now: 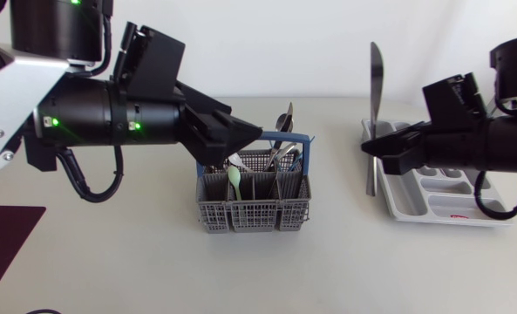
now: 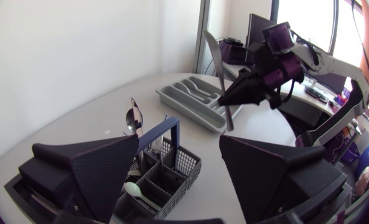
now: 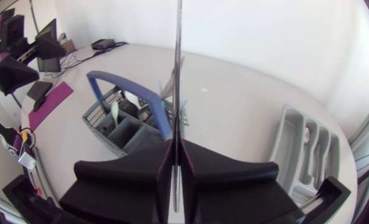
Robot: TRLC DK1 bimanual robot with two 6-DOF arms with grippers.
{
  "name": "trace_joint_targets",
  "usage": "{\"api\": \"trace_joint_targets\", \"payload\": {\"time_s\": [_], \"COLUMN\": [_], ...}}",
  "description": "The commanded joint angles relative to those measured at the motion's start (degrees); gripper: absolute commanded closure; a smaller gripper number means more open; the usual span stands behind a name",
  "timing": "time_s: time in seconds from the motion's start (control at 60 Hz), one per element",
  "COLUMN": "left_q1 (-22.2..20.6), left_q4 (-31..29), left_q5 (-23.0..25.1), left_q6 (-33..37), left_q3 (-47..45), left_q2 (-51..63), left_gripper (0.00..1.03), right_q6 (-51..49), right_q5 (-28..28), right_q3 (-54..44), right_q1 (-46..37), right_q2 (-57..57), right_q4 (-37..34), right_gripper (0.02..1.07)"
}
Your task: Sort the cutlery from the basket into the organizer compartments.
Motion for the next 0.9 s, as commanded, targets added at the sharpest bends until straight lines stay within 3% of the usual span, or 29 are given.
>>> {"api": "trace_joint_targets", "payload": {"time_s": [0.0, 0.2, 0.417, 0.883], "left_q1": [-2.2, -5.5, -5.5, -2.7], "left_q4": [-0.8, -3.1, -4.4, -4.4], "left_q5": [-2.5, -10.8, -15.7, -16.8], "left_q6": [3.3, 7.0, 9.6, 11.0], "left_q3": [-2.0, -2.1, -3.3, -6.4], "left_q2": [-0.2, 2.5, 3.4, 3.9], "left_gripper": [0.13, 0.13, 0.13, 0.13], "right_q6": [-3.3, -8.4, -13.1, -15.6], "right_q5": [-0.1, -0.3, -0.2, 6.3], "right_q3": [-1.7, -1.9, -0.2, 16.7], "right_q1": [-5.8, -18.6, -29.1, -41.9], "right_q2": [-1.2, 0.6, 8.3, 32.4], "right_q4": [-0.8, -0.9, 1.3, 5.5], "right_gripper": [1.01, 1.01, 1.01, 1.01]}}
